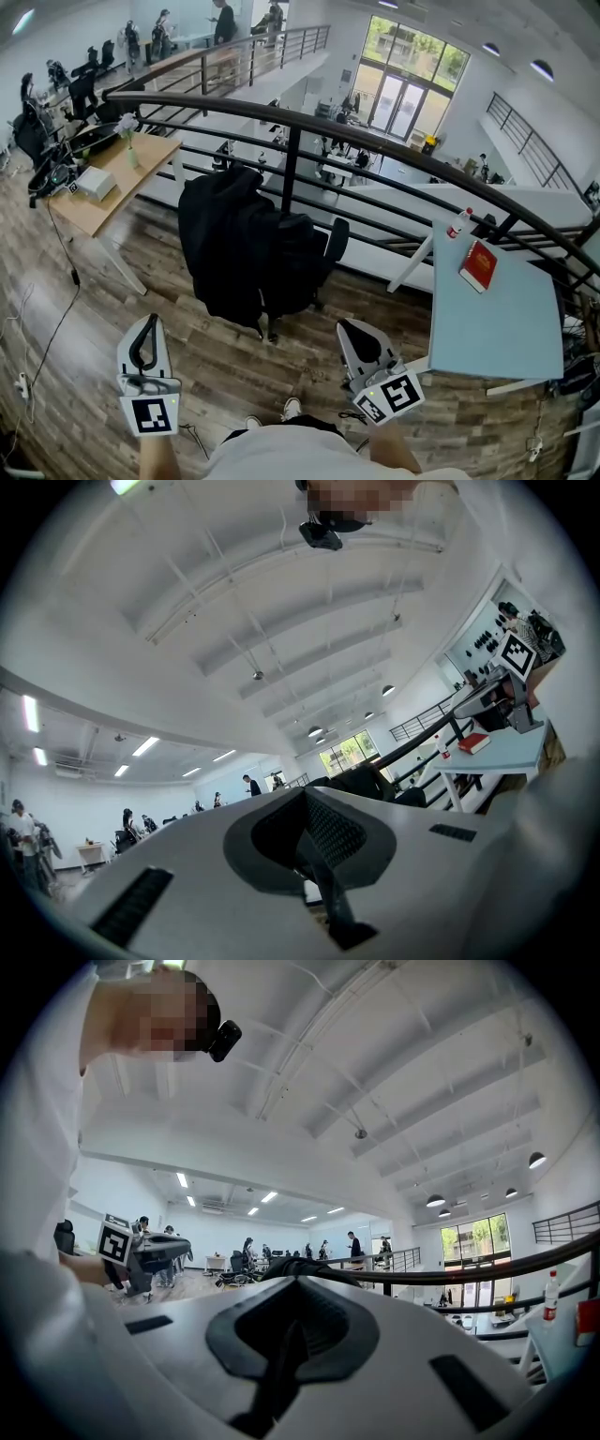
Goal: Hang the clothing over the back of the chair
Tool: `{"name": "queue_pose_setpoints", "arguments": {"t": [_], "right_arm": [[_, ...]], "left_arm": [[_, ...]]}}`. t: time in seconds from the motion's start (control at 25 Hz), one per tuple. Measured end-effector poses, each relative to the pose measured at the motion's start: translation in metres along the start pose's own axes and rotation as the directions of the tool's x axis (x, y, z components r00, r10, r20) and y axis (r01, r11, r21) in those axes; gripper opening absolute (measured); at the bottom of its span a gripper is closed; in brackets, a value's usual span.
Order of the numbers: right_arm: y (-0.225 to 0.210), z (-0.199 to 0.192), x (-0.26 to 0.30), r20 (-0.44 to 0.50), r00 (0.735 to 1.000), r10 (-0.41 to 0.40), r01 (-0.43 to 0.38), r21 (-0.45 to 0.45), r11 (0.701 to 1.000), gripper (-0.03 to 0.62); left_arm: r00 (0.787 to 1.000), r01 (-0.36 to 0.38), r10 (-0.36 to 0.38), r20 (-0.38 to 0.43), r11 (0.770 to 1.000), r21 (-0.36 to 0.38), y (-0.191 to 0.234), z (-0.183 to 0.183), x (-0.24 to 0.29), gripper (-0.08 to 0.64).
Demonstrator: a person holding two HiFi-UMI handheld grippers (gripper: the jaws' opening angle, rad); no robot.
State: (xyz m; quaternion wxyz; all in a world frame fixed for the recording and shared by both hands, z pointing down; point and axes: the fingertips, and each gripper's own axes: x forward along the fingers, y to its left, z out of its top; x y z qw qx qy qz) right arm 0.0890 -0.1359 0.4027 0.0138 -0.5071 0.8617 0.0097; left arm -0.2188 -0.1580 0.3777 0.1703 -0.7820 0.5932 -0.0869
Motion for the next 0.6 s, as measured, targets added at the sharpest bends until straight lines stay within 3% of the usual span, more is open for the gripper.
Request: {"name": "queue_pose_setpoints", "arguments": {"t": [0.6], "right_arm": [[0.005,0.001,0.018,-0.004,1.0,0.016,-0.016,0.002,1.0,0.015]], "left_arm": [[1.0,-0.001,0.001,-0.005,1.0,-0.017,0.011,-0.006,0.008,0.021]]}}
